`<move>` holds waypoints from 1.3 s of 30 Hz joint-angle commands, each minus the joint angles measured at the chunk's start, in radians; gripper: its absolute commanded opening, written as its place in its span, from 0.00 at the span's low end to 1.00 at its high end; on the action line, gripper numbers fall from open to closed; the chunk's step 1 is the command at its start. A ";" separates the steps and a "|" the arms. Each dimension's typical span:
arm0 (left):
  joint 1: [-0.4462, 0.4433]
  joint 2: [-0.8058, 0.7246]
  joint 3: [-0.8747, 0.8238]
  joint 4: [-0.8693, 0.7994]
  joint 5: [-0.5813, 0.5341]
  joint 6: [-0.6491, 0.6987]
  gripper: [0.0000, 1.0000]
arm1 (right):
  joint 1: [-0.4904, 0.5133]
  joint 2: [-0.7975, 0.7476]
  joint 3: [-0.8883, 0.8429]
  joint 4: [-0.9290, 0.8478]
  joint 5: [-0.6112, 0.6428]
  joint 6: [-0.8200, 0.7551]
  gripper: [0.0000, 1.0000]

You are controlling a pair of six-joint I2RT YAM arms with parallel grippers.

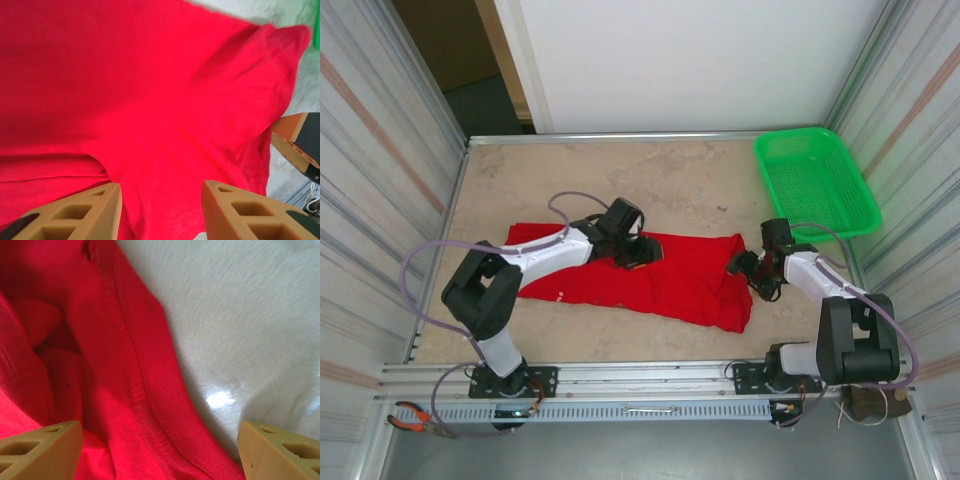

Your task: Fold the inside-out t-shirt

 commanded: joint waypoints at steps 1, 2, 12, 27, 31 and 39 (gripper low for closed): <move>-0.030 0.037 -0.018 0.073 0.001 -0.064 0.46 | 0.040 0.016 -0.011 0.044 -0.036 0.012 0.80; -0.042 0.049 -0.017 0.078 -0.003 -0.068 0.46 | 0.051 0.021 -0.012 0.054 -0.038 0.015 0.80; -0.091 0.117 -0.011 0.100 -0.016 -0.084 0.46 | 0.070 0.037 -0.024 0.118 -0.047 0.027 0.76; -0.105 0.151 -0.006 0.113 -0.009 -0.095 0.45 | 0.174 0.029 -0.058 0.193 0.006 0.082 0.69; -0.106 0.151 -0.006 0.110 -0.010 -0.093 0.45 | 0.197 0.044 -0.060 0.217 0.015 0.093 0.58; -0.106 0.157 -0.006 0.114 -0.004 -0.095 0.45 | 0.229 0.025 -0.051 0.221 0.039 0.109 0.50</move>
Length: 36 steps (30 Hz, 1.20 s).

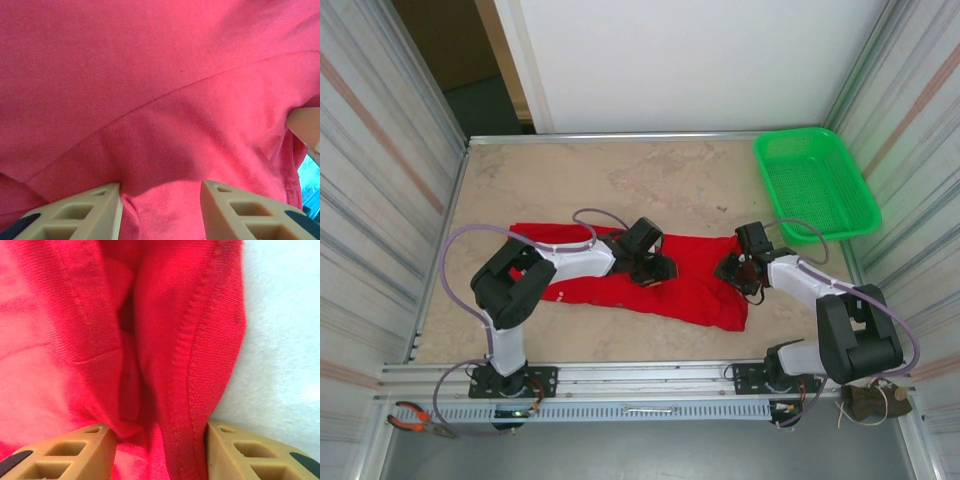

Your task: Fold the inside-out t-shirt

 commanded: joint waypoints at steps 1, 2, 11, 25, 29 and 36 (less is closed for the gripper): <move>-0.007 0.018 0.000 -0.001 -0.001 -0.007 0.45 | 0.044 -0.013 -0.007 0.045 -0.037 0.031 0.53; -0.007 0.017 0.000 -0.002 0.001 -0.006 0.45 | 0.055 -0.023 -0.001 0.037 -0.023 0.032 0.56; -0.008 0.019 -0.005 0.010 0.005 -0.012 0.45 | 0.097 0.051 0.013 0.051 0.018 0.051 0.55; 0.158 -0.153 0.021 -0.146 -0.016 0.113 0.47 | -0.009 -0.026 0.053 -0.106 0.025 0.017 0.00; 0.333 -0.231 -0.008 -0.236 -0.027 0.204 0.47 | -0.098 -0.067 0.059 -0.191 0.021 -0.024 0.00; 0.485 -0.256 -0.141 -0.277 -0.025 0.276 0.47 | -0.234 -0.089 0.075 -0.274 0.019 -0.071 0.00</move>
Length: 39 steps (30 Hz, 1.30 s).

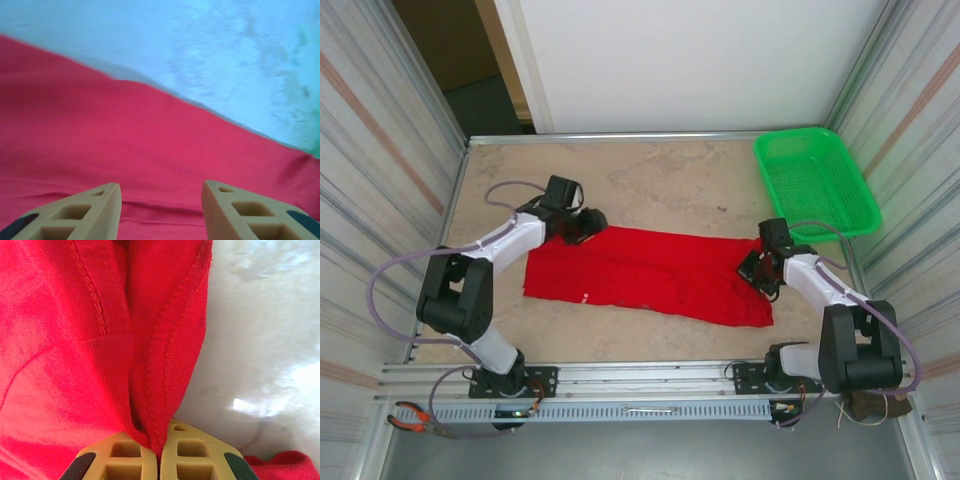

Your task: Fold the inside-out t-shirt

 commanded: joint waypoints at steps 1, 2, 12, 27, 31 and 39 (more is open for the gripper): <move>-0.020 -0.009 -0.099 -0.071 0.005 0.047 0.46 | -0.044 -0.025 0.040 -0.094 -0.002 -0.048 0.00; -0.027 -0.013 -0.127 -0.053 0.006 0.031 0.46 | -0.054 -0.030 0.045 -0.101 -0.005 -0.053 0.00; -0.208 -0.138 -0.315 0.015 -0.077 -0.181 0.46 | -0.096 -0.033 0.169 -0.191 0.003 -0.123 0.00; 0.143 -0.068 -0.090 -0.200 -0.017 0.092 0.48 | 0.106 -0.072 0.350 -0.341 0.059 -0.079 0.00; 0.163 -0.021 -0.120 -0.164 0.020 0.099 0.47 | 0.255 -0.038 0.436 -0.383 0.135 -0.012 0.00; 0.232 -0.069 -0.061 -0.182 0.115 0.137 0.48 | 0.563 0.103 0.645 -0.446 0.286 0.140 0.00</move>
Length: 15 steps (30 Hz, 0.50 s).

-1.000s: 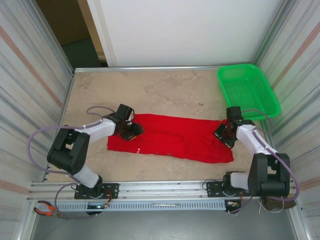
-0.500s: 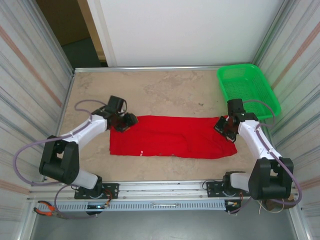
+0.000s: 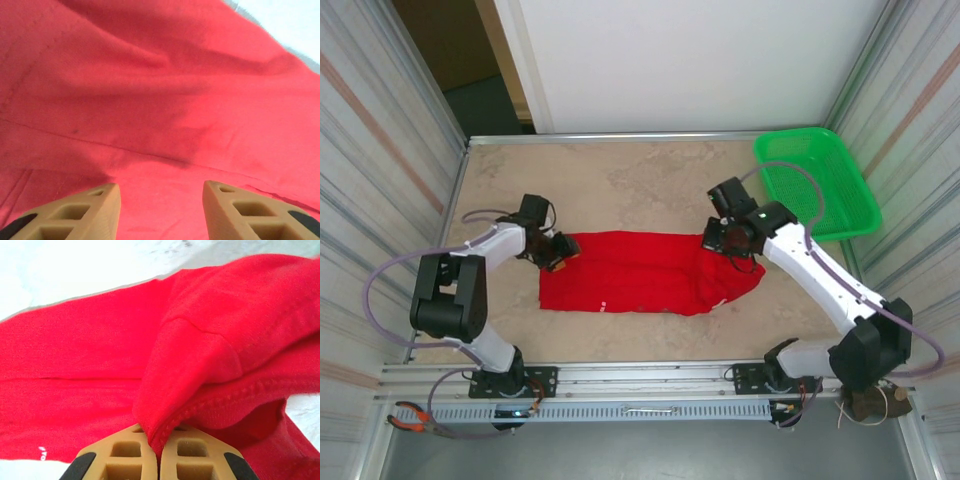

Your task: Fold the inside-out t-shirt

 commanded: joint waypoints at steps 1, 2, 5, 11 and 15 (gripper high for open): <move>0.055 -0.052 0.065 -0.035 0.073 0.059 0.48 | 0.104 0.071 0.099 -0.065 0.108 0.104 0.00; 0.076 -0.058 0.082 -0.047 0.092 0.069 0.48 | 0.141 0.102 0.131 -0.075 0.127 0.120 0.00; 0.134 -0.071 0.121 -0.077 0.135 0.090 0.48 | 0.232 0.197 0.227 -0.093 0.158 0.153 0.00; 0.237 -0.058 0.156 -0.109 0.210 0.134 0.48 | 0.372 0.413 0.470 -0.164 0.200 0.208 0.00; 0.303 -0.041 0.146 -0.098 0.255 0.139 0.49 | 0.439 0.566 0.694 -0.221 0.208 0.226 0.00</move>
